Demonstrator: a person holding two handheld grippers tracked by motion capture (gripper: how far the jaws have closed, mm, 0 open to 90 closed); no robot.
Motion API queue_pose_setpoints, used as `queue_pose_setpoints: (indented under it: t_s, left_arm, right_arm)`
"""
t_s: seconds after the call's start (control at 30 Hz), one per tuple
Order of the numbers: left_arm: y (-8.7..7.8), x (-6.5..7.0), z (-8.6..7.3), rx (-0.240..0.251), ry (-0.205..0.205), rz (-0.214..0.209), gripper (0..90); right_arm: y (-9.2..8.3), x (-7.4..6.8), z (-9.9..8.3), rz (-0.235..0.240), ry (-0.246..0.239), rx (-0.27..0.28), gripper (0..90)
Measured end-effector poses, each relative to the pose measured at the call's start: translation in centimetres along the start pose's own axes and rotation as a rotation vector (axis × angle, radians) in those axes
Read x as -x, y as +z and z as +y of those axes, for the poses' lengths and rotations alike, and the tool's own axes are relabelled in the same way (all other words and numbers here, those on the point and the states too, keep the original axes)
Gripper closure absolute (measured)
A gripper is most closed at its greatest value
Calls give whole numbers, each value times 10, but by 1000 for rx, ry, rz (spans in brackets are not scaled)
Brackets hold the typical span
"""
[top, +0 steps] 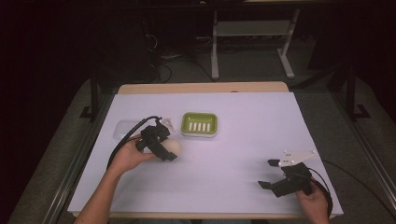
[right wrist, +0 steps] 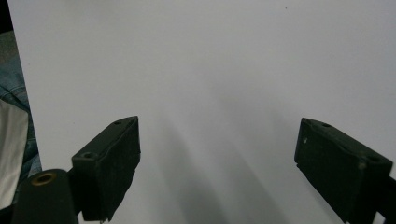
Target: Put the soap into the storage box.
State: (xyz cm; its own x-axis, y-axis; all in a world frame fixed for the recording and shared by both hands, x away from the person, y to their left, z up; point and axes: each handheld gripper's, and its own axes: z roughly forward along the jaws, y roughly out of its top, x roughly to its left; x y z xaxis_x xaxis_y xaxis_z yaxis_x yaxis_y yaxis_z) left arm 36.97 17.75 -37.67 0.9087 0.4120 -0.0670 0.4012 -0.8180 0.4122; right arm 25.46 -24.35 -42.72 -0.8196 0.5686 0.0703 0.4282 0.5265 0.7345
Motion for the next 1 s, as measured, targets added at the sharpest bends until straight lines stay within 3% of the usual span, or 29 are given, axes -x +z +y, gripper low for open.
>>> queue_pose_setpoints:
  t_s: [0.33, 1.0]
  left_arm:
    - [3, -3, 15, -21, 11, -8, 234]
    - [-2, -11, 41, -2, 23, -23, 233]
  right_arm:
    - [-1, 2, -2, -3, 8, 9, 136]
    - [-2, 1, -2, 0, 8, 10, 136]
